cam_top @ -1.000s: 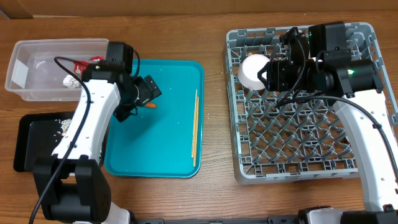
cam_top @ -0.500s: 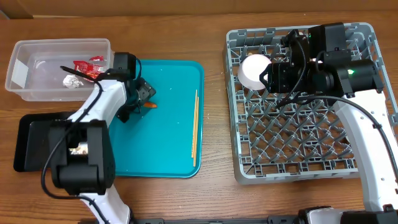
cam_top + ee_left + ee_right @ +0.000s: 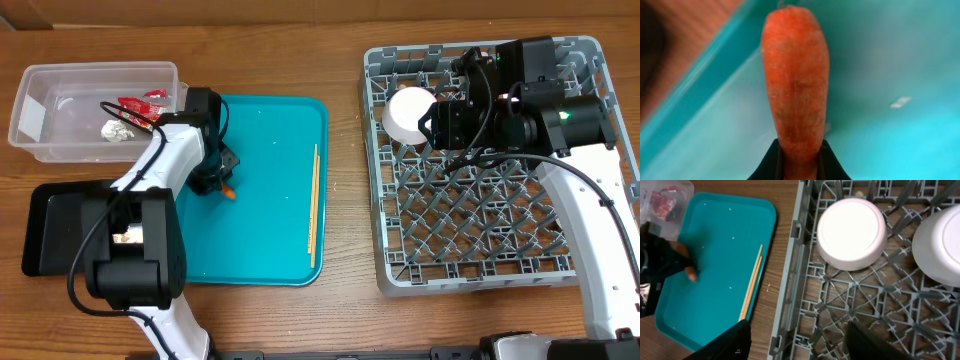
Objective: Sort waste into correct bins and load items into the dishwasher
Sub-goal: 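Grasp the carrot with the left gripper and drop it on the black tray, then reach the right gripper to the chopsticks and grasp one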
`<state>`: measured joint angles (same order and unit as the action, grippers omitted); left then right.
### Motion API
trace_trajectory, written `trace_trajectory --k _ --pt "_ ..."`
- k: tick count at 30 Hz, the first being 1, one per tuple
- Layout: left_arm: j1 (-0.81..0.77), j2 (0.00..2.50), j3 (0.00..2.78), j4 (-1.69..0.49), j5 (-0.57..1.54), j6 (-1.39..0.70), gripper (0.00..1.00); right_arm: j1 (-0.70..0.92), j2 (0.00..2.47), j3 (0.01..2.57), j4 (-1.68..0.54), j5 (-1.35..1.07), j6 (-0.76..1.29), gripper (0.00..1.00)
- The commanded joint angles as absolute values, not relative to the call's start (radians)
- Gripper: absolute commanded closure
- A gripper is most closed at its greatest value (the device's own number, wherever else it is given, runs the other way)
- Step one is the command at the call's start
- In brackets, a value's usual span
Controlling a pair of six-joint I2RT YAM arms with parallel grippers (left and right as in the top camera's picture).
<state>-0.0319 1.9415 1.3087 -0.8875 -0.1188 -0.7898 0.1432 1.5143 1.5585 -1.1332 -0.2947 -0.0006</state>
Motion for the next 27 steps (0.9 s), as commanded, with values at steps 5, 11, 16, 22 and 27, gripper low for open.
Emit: trace_trajectory --k 5,11,16,22,27 --pt "-0.005 1.723 1.386 -1.16 -0.271 -0.748 0.96 0.142 1.521 1.559 -1.132 -0.269 -0.007 0.36" --pt "0.16 1.688 1.381 -1.241 -0.324 -0.748 0.95 0.142 1.521 1.559 -1.133 -0.27 -0.007 0.36" --pt "0.364 1.689 1.377 -1.198 -0.318 -0.747 0.93 0.142 1.521 1.559 -1.135 -0.27 -0.007 0.36" --pt "0.511 1.726 1.375 -1.151 -0.322 -0.73 0.94 0.142 1.521 1.559 -1.136 -0.27 0.017 0.36" --pt "0.562 1.842 1.375 -1.092 -0.325 -0.715 0.93 0.142 1.521 1.559 -1.137 -0.27 0.027 0.36"
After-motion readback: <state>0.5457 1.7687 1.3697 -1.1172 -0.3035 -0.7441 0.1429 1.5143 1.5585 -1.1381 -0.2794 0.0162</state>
